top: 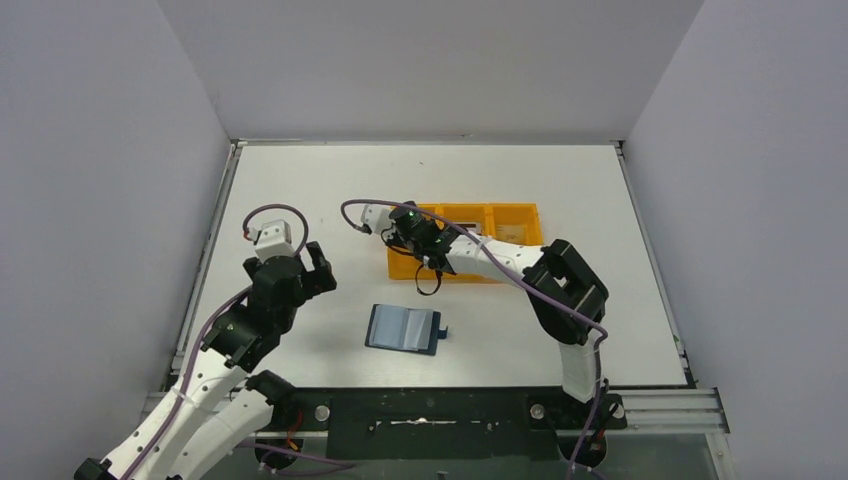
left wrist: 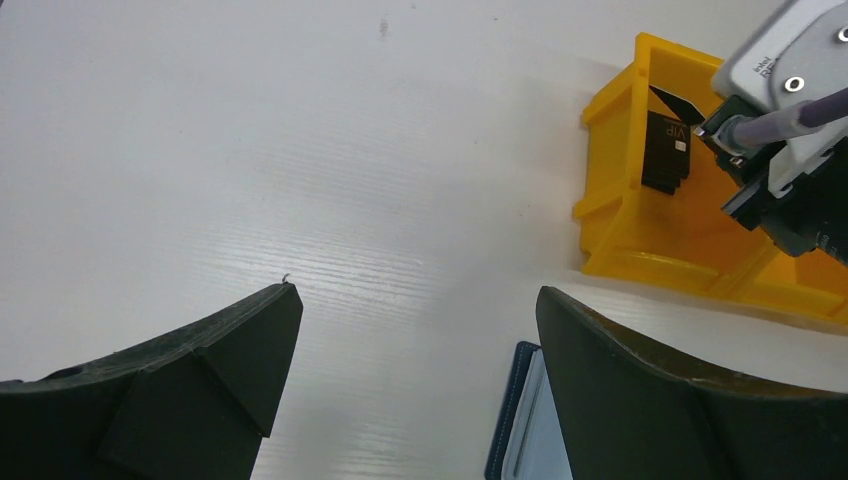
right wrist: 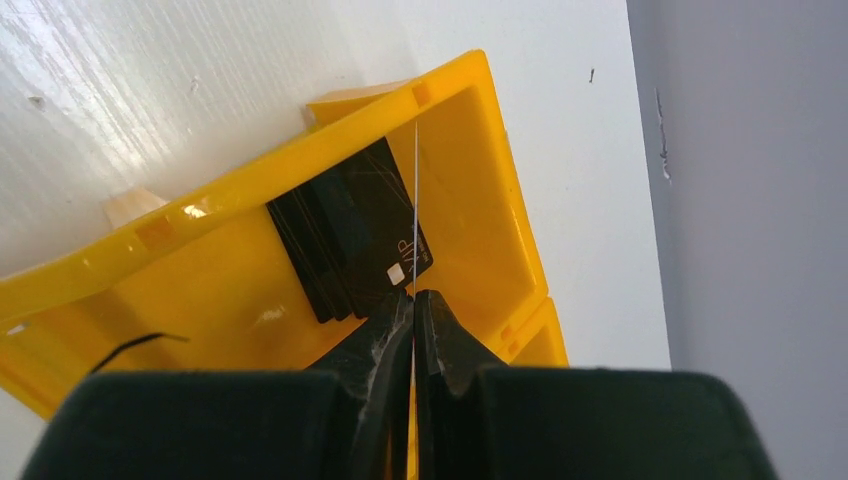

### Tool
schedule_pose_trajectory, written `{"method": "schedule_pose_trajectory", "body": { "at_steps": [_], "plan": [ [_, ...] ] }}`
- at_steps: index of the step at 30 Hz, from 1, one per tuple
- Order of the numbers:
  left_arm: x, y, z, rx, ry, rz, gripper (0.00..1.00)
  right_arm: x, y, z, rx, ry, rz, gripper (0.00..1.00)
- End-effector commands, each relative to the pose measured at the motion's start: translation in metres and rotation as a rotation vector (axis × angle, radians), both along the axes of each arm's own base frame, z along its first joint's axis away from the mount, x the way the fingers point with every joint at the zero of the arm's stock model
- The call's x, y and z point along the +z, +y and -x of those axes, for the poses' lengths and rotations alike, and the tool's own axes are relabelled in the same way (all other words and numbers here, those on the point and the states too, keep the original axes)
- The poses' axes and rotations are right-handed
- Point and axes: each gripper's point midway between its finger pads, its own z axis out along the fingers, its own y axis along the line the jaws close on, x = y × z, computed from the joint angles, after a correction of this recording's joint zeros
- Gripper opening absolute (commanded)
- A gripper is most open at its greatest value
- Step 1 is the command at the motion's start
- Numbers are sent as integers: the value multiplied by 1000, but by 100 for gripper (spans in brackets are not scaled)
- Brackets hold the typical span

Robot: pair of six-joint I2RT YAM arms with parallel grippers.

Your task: Take the credit cards out of the card holder

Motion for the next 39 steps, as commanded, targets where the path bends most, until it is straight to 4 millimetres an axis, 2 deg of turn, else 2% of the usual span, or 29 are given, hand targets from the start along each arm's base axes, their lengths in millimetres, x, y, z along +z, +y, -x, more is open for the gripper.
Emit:
{"method": "schedule_pose_trajectory", "body": {
  "at_steps": [1, 11, 16, 23, 26, 33, 39],
  "plan": [
    [13, 1, -4, 21, -49, 31, 90, 19, 11, -22, 39, -95, 36, 2],
    [19, 9, -1, 57, -69, 34, 90, -6, 8, -34, 47, -88, 113, 5],
    [22, 11, -1, 64, -80, 38, 90, -10, 5, -38, 37, -90, 128, 10],
    [20, 10, -1, 58, -75, 34, 90, -20, 0, -38, 37, -58, 113, 19],
    [19, 9, -1, 54, -71, 32, 90, -24, 1, -35, 40, -29, 91, 19],
    [17, 8, -2, 47, -64, 31, 90, -27, 3, -33, -1, 4, 22, 25],
    [15, 7, -2, 44, -59, 27, 90, -20, -1, -41, -88, -16, -33, 26]
  ]
}}
